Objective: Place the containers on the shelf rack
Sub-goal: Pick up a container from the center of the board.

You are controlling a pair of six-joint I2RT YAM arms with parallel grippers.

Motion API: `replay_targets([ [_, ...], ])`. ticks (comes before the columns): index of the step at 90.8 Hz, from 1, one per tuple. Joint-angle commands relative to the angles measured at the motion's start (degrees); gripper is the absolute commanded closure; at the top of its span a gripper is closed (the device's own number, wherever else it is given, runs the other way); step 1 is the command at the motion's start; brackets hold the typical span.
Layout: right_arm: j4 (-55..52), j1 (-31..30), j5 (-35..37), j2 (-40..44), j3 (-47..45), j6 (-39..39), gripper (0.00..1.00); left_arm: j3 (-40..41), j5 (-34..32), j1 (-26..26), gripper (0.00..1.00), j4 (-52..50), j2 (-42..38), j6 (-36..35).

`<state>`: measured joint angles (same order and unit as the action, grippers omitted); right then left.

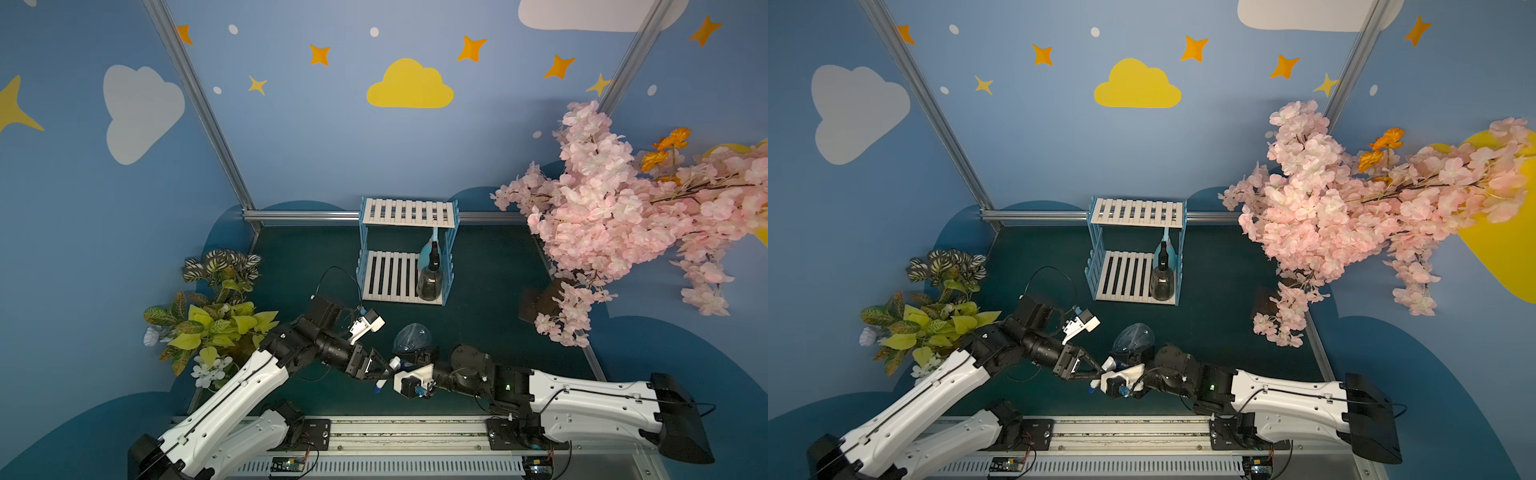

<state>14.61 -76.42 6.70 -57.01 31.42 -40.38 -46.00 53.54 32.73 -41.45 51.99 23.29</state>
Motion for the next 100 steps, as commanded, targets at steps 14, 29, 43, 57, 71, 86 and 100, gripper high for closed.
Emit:
replay_targets([
  [14, -0.05, 3.36, 9.11, 3.51, -1.25, 10.78, 0.84, -3.7, -16.42, -1.48, 0.0, -1.74, -5.77, -10.55],
  [29, 1.55, 6.92, 12.22, 4.88, -1.38, 22.74, 0.84, -3.73, -21.67, 0.64, 0.0, 4.01, -7.9, -16.94],
  [43, 1.86, 9.26, 10.12, 6.19, -0.88, 31.61, 0.84, -5.96, -30.7, 6.92, 0.02, 5.55, -4.36, -24.47],
  [57, 1.5, 10.45, 7.65, 7.45, -0.66, 35.41, 0.84, -7.39, -33.53, 10.5, 0.09, 12.42, -0.24, -28.49],
  [71, -0.22, 11.13, 7.13, 8.23, 0.01, 37.61, 0.84, -7.8, -35.41, 14.52, 0.25, 18.99, 3.37, -31.01],
  [86, -1.87, 11.59, 6.58, 7.5, 0.81, 38.4, 0.84, -9.85, -38.42, 16.81, 0.41, 20.23, 5.75, -33.4],
  [100, -2.01, 11.76, 5.99, 6.79, 0.85, 38.86, 0.84, -9.0, -38.8, 17.01, 0.57, 23.9, 5.46, -33.22],
])
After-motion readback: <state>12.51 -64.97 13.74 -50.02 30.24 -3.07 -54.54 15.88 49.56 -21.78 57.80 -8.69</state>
